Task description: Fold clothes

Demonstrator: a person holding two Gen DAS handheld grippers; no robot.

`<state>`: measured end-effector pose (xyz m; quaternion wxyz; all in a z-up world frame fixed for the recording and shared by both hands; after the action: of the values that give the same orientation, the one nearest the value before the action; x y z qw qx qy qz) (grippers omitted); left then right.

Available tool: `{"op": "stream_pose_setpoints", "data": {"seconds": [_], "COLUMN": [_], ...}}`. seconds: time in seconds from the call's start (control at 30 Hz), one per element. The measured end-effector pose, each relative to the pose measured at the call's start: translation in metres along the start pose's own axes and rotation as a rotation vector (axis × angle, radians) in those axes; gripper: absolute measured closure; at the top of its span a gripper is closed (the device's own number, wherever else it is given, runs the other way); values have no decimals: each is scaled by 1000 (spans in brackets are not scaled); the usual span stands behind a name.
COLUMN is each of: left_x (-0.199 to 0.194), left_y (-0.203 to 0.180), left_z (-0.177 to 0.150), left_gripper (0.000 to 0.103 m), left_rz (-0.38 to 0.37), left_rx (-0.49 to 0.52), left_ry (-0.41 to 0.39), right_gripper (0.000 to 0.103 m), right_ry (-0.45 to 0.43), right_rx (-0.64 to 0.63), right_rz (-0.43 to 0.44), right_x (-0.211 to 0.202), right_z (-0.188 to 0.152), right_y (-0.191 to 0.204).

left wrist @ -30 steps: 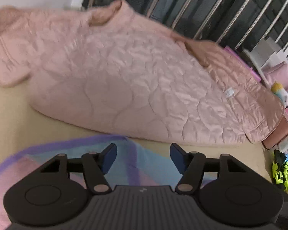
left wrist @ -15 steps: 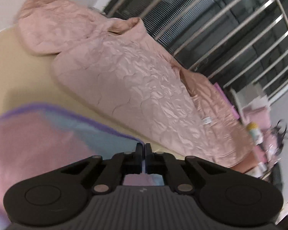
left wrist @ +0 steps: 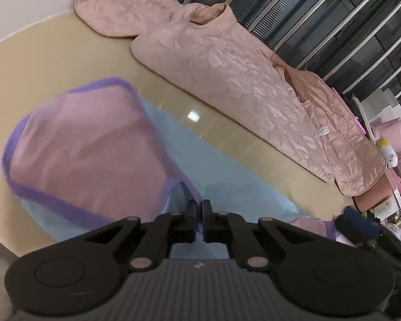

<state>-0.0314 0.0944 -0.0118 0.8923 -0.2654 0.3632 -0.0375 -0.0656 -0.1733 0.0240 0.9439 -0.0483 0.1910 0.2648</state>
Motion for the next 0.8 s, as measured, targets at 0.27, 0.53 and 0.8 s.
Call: {"op": "stream_pose_setpoints", "data": {"seconds": [0.27, 0.53, 0.8], "left_x": [-16, -17, 34], "left_y": [-1, 6, -31], "left_z": [11, 54, 44], "left_gripper": [83, 53, 49], "left_rz": [-53, -26, -93], "left_rx": [54, 45, 125], "left_ry": [29, -73, 66], "right_gripper": [63, 63, 54], "right_ry": [107, 106, 242], "right_rx": [-89, -98, 3], "right_rz": [-35, -126, -456], "right_x": [35, 12, -21], "right_z": [-24, -33, -25], "right_y": [23, 3, -111]}}
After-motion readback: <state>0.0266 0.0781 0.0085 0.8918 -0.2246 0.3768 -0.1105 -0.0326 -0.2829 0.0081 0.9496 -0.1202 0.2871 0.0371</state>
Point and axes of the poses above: each gripper's, at about its wrist camera, not at the fingertips, and x roughly the way its jaws point, y to its left, z to its top, the point moved 5 cm from there along x, roughly the way its jaws point, and after that the axes turned 7 degrees about -y, right-handed, at the moved point
